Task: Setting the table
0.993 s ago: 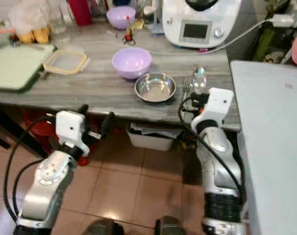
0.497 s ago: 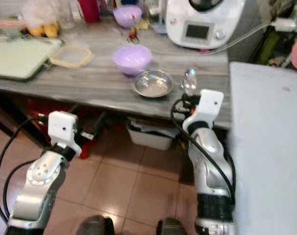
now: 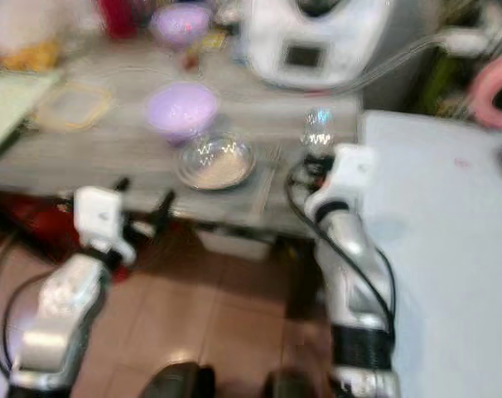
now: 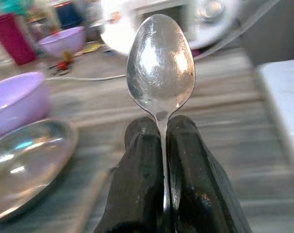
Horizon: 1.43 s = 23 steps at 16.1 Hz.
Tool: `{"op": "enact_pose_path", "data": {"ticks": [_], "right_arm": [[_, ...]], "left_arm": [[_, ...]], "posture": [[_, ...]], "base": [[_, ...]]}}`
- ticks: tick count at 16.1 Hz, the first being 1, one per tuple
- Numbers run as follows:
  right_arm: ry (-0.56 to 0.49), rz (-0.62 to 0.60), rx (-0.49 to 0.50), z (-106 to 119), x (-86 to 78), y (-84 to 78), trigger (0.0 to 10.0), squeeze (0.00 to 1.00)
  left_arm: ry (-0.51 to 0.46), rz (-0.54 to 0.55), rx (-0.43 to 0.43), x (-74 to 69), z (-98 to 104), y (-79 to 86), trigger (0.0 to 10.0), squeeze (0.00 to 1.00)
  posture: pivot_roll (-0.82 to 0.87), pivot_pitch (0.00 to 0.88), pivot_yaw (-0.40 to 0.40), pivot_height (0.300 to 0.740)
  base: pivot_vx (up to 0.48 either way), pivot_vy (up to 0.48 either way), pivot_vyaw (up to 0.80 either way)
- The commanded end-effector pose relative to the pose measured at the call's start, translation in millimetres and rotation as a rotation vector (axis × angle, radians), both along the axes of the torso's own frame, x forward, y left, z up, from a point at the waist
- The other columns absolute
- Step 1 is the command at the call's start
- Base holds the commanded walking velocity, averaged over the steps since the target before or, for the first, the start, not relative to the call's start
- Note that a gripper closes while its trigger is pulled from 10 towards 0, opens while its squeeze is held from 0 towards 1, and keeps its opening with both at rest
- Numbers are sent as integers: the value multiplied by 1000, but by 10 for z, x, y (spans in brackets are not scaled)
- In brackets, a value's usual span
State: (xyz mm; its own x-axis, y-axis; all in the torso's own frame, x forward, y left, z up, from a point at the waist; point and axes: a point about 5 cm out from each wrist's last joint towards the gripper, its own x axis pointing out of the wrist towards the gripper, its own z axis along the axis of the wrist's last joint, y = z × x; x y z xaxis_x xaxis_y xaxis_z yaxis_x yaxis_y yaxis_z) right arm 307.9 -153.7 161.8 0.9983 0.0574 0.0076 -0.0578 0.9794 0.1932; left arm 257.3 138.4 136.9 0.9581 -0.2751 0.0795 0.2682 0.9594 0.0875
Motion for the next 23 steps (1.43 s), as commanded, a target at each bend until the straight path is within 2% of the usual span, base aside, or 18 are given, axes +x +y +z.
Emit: {"op": "enact_pose_path", "data": {"ticks": [1,9,11,15,19,21,23], "right_arm": [[3,-32,-9,-15,-19,-98,10000,0],[24,-64,19,-33,67,-113,10000,0],[81,-85,84,-94,132,-50,10000,0],[155,-30,175,-156,184,244,10000,0],[167,28,194,-110,241,490,10000,0],[159,37,189,-74,265,512,10000,0],[138,24,181,-47,262,455,10000,0]], "left_arm": [[2,2,2,-2,1,-43,10000,0],[7,18,14,0,5,-25,10000,0],[11,16,24,-20,-4,-22,10000,0],[13,12,25,-30,5,-21,10000,0],[17,3,15,-36,7,-47,10000,0],[21,-5,8,-40,7,-54,10000,0],[21,-10,6,-62,3,-48,10000,0]], "posture": [[2,96,47,740],[10,119,55,740],[18,129,57,740],[25,139,59,740],[26,145,57,740],[27,147,57,740],[25,148,50,740]], "base": [[0,0,0],[0,0,-73],[0,0,0],[0,0,0],[0,0,0],[0,0,0],[0,137,0]]}}
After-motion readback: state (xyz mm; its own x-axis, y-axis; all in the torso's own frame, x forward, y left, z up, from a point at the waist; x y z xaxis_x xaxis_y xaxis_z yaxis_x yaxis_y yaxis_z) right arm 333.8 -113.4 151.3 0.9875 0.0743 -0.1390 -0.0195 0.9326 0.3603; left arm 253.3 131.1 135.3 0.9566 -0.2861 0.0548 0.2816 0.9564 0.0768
